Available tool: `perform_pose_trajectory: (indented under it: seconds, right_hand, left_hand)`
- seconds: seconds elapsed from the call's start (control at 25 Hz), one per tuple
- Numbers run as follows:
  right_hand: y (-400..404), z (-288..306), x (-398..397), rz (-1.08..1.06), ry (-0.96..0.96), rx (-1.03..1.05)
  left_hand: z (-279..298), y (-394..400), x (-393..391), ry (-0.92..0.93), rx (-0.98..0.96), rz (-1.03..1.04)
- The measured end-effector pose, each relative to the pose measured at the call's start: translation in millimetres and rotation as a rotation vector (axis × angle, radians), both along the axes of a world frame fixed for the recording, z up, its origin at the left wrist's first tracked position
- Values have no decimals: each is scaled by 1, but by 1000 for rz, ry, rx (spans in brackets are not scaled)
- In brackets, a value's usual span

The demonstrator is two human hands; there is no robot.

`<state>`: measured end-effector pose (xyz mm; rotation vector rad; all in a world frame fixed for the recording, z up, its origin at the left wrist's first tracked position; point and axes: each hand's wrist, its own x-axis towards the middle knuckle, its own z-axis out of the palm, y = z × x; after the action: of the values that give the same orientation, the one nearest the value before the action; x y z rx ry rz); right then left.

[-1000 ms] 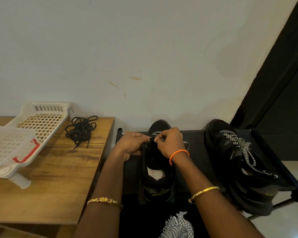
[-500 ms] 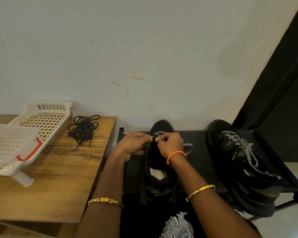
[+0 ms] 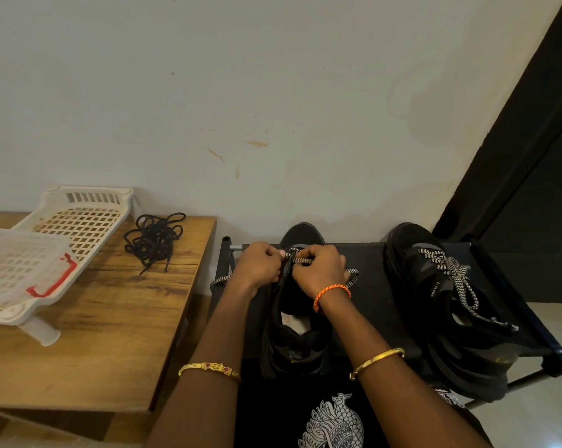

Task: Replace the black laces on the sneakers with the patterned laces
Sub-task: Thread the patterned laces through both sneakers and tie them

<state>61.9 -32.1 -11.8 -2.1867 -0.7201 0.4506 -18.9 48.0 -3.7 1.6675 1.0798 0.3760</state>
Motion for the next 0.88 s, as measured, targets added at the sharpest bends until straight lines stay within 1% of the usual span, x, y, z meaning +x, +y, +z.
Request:
perform_pose_trajectory:
  seconds: [0.04, 0.12, 0.24, 0.36, 0.52, 0.56, 0.6, 0.68, 0.72, 0.8, 0.84, 0.88]
  right_hand:
    - [-4, 3, -3, 24, -60, -53]
    - [-11, 7, -7, 1, -120, -89]
    - [-19, 8, -5, -82, -88, -104]
    - [-24, 7, -4, -133, -33, -76]
    - [-25, 3, -5, -136, 28, -23]
    - [-24, 1, -4, -131, 36, -3]
    - [-23, 0, -3, -123, 40, 15]
    - [-22, 0, -2, -104, 32, 38]
    - [-21, -1, -2, -97, 20, 39]
    - [-20, -2, -2, -95, -2, 33]
    - [-19, -2, -2, -96, -8, 32]
    - [-19, -2, -2, -96, -13, 29]
  left_hand:
    - [0, 0, 0, 1, 0, 18]
    - [2, 0, -1, -26, -4, 73]
    - [1, 11, -12, -73, 34, 200]
    - [0, 27, -32, -133, 39, 408]
    - [6, 39, -67, -146, 75, 847]
    - [9, 37, -73, -129, 89, 903]
    - [10, 36, -76, -95, 126, 912]
    - [10, 28, -73, 51, 295, 814]
    - [11, 24, -69, 149, 432, 705]
    - [7, 14, -51, 275, 687, 386]
    - [5, 7, -39, 280, 743, 216]
    - [2, -2, -27, 269, 744, 75]
